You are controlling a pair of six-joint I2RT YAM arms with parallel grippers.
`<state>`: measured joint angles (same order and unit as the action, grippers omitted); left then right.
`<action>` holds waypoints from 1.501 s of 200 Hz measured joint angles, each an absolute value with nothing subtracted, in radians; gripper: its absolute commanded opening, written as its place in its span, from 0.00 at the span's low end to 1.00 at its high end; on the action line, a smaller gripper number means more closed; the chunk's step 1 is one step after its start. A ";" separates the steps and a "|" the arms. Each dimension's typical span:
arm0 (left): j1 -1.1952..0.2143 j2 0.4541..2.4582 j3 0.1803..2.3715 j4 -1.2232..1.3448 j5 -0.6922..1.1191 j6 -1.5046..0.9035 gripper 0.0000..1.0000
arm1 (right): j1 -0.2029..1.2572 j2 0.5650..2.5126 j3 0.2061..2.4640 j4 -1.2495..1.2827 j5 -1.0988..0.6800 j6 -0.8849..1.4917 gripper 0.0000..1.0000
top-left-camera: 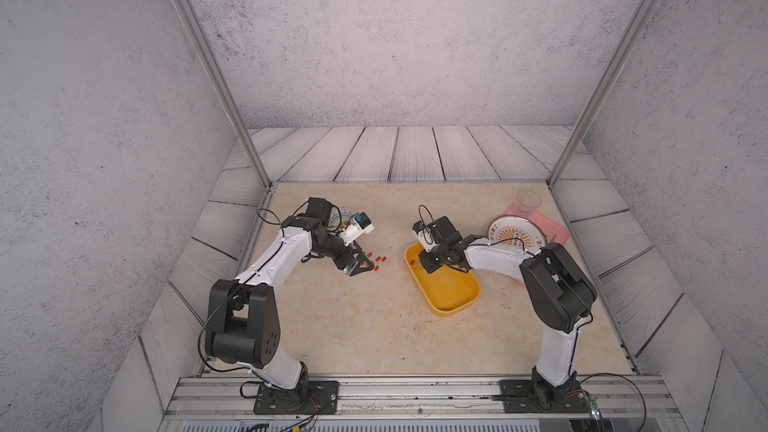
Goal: Take the screw protection sleeves out of the storage box
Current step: Pick up the screw protection sleeve from the storage box.
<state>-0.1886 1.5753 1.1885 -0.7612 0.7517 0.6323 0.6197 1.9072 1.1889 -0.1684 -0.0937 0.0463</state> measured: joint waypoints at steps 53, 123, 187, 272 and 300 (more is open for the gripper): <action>-0.189 1.575 1.188 -0.767 0.751 0.633 0.90 | 0.620 1.949 1.213 -0.141 -0.070 0.064 0.20; -0.189 1.575 1.189 -0.772 0.752 0.638 0.90 | 0.620 1.985 1.218 -0.099 -0.039 0.068 0.20; -0.189 1.575 1.189 -0.775 0.752 0.641 0.90 | 0.620 2.009 1.218 -0.053 -0.023 0.081 0.14; -0.191 1.575 1.189 -0.775 0.752 0.647 0.90 | 0.617 2.000 1.225 -0.087 -0.029 0.092 0.02; -0.192 1.575 1.193 -0.779 0.746 0.638 0.90 | 0.608 1.967 1.225 -0.165 -0.055 0.078 0.02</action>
